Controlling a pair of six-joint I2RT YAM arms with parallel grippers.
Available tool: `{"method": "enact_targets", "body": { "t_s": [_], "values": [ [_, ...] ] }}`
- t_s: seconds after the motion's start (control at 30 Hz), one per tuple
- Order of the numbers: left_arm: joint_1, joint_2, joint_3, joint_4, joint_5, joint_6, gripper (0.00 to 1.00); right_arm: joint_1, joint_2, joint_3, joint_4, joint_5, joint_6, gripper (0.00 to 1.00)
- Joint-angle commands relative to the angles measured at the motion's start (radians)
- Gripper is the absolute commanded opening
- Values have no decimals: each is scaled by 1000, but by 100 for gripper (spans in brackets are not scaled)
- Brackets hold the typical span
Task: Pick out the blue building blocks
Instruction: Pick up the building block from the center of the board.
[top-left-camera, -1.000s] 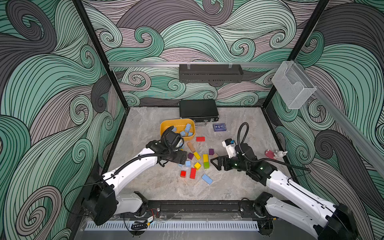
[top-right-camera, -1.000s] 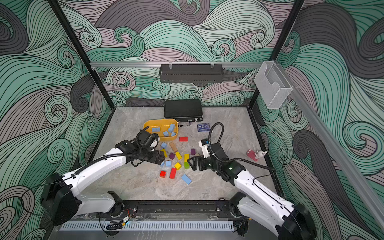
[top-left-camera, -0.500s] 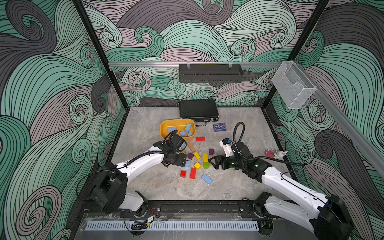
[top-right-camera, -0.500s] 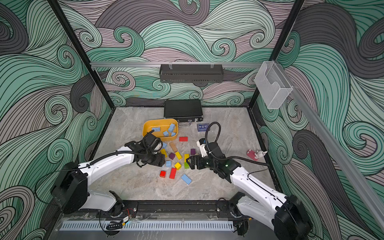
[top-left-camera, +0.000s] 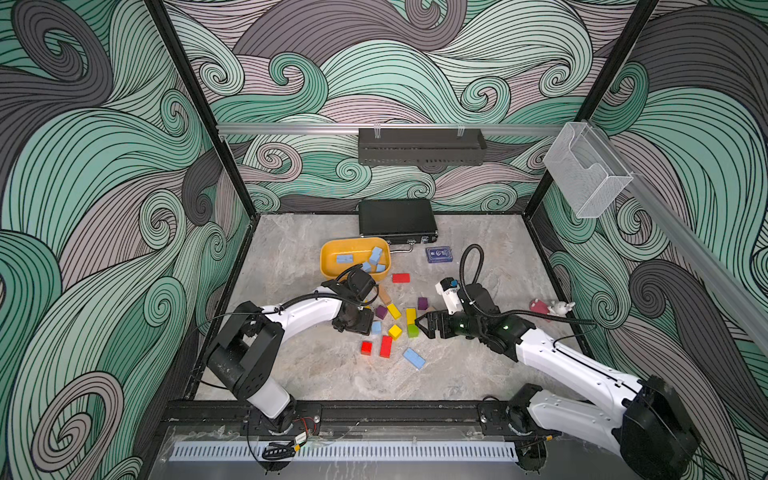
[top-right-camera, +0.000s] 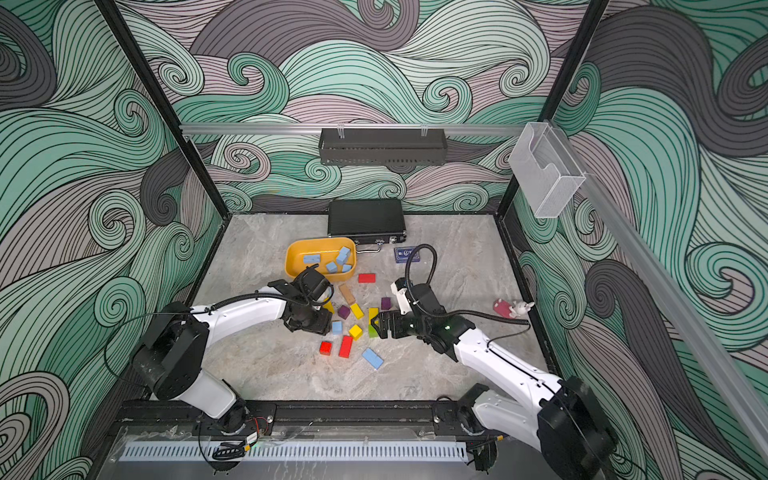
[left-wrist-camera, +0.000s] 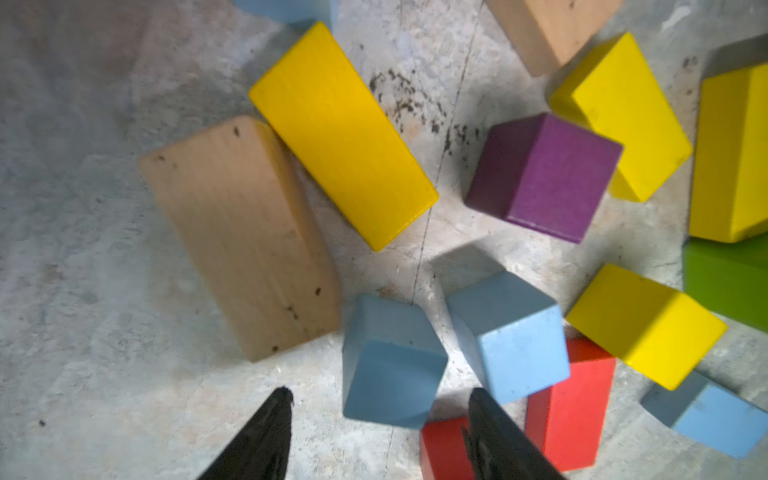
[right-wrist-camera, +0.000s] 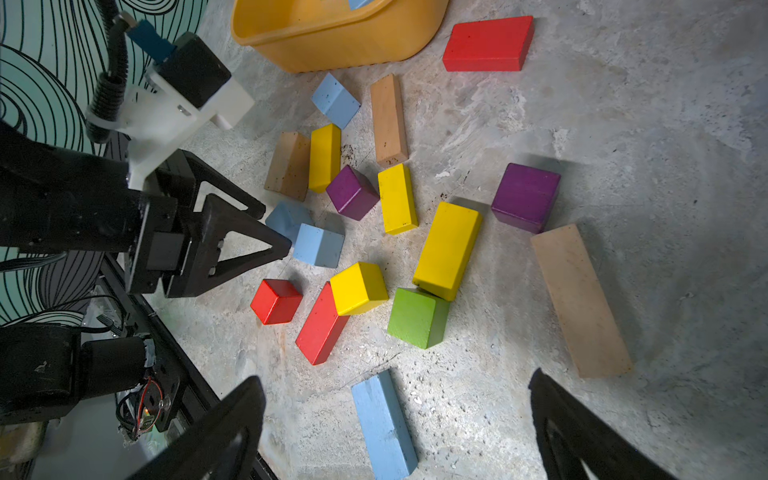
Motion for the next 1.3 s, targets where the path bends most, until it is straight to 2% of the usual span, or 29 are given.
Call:
{"method": "enact_targets", "body": {
  "t_s": [0.0,0.37,0.43,0.53,0.73,1.0,1.27],
  "values": [
    [-8,36,48,6,-27,13,65,3,8,32,12,-7,-13,99],
    [-8,107,94,-7,-27,35,51,4,32,51,-2,8,-34,99],
    [-8,109,94,-9,-22,38,45,4,34,52,-6,8,-37,99],
    [-9,103,90,-16,-22,40,41,3,33,54,-12,10,-40,99],
    [-9,92,70,-27,-32,35,40,3,35,58,-17,10,-45,99],
    [-9,75,52,-38,-41,20,52,3,33,60,-21,8,-50,99],
    [-8,71,36,-30,-28,7,44,4,29,61,-29,6,-50,99]
  ]
}}
